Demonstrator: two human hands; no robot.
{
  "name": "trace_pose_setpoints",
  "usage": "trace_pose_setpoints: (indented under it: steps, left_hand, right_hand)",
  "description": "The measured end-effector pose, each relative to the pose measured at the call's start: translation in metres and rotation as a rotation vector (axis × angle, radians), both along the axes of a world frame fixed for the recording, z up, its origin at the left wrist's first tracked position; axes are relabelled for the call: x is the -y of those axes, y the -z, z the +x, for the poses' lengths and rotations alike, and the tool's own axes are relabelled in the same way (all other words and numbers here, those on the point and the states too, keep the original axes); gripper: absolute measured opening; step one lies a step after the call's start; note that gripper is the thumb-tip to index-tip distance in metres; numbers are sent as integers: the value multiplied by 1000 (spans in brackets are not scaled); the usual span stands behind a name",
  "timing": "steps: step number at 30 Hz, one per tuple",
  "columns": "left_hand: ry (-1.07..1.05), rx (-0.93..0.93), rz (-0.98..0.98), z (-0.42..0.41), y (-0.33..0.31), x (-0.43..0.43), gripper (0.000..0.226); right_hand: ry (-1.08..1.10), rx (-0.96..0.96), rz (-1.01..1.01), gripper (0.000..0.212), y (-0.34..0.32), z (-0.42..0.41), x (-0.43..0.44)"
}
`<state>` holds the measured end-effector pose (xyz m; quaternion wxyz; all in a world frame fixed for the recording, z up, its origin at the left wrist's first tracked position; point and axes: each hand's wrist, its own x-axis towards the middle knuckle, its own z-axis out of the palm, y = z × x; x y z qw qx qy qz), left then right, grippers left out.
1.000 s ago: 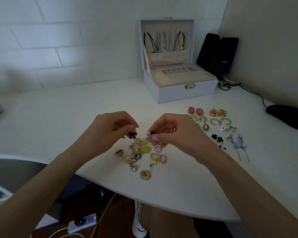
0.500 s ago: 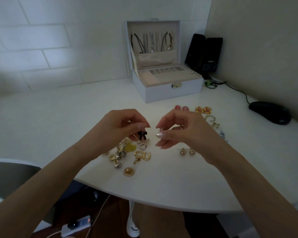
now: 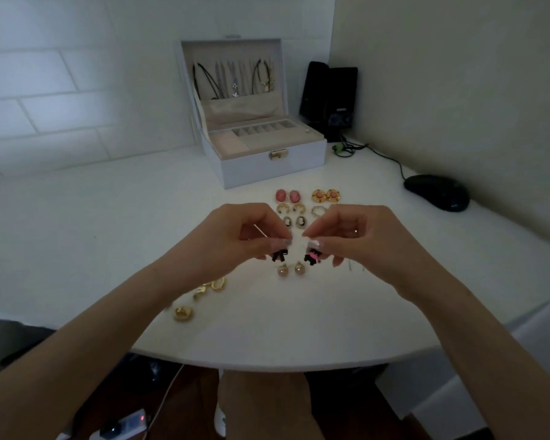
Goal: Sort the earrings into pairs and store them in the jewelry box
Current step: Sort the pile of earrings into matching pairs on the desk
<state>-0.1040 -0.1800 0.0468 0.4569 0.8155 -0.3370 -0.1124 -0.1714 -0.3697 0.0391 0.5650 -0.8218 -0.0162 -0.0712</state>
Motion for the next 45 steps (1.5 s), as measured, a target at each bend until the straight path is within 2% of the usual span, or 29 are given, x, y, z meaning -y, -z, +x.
trace_pose_setpoints:
  steps: [11,20,24,30,34,40,45]
  left_hand:
    - [132,184,192,-17,19,48,6]
    - [228,134,326,-25,25,62,7]
    - [268,198,397,-26,25,64,7]
    - [193,486,503,-22,30,68,6]
    - [139,623,526,-19,33,69,9]
    - [42,668,523,-11,35,68,14]
    - [16,625,507,-5,34,71,17]
  right_hand:
    - [25,-75,-90,15,13,-31,41]
    - [-64,-163,-141,9,16,-37,52]
    - [-127,-210,-143,11,19,-36,51]
    - [8,-109,-262,19,24,-27,43]
    - [69,-57,-260,21,29,-23,39]
    - [125,-7,-349,14,32,-15,33]
    - [139,46,-469,14,31,-7,27]
